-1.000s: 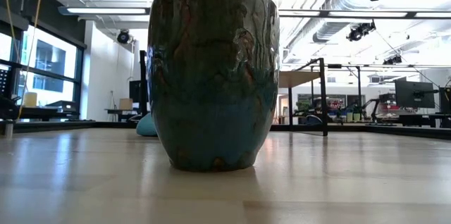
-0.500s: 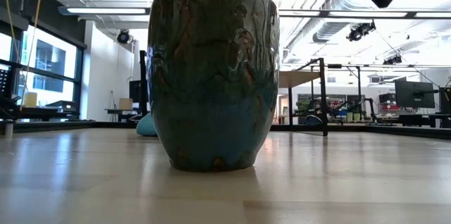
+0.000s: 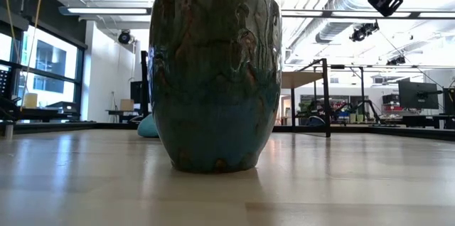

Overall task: Stack small to large cups/mugs on shelf
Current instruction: Put the green mug on the shelf

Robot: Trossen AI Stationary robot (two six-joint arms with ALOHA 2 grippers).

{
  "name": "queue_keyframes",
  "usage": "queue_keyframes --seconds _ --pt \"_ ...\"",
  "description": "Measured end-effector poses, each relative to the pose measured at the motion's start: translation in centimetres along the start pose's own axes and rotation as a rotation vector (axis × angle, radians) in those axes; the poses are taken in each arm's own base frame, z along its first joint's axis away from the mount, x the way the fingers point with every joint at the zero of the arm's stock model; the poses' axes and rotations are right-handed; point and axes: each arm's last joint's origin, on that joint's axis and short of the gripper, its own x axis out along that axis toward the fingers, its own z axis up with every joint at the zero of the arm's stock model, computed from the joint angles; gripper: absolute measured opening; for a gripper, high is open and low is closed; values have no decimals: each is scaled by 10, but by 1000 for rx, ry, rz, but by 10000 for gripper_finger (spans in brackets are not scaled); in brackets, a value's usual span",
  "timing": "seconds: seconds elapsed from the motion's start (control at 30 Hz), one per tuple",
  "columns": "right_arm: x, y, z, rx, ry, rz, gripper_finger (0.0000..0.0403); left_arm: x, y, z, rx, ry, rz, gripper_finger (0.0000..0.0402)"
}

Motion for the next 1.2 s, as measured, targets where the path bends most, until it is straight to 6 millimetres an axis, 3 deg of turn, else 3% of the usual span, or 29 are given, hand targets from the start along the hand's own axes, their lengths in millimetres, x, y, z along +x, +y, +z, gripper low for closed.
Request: queue_keyframes --seconds 0.3,0.47,0.93,1.2 --pt "7 -1 4 -38 -5 1 144 35 -8 -18 -200 67 -6 67" --pt "8 -1 4 -28 5 18 144 40 -12 -21 -215 86 -28 67" --pt "8 0 3 1 18 54 144 47 -4 -13 -286 102 56 67" --pt "8 0 3 -18 16 55 144 71 -1 -6 -288 152 107 67"
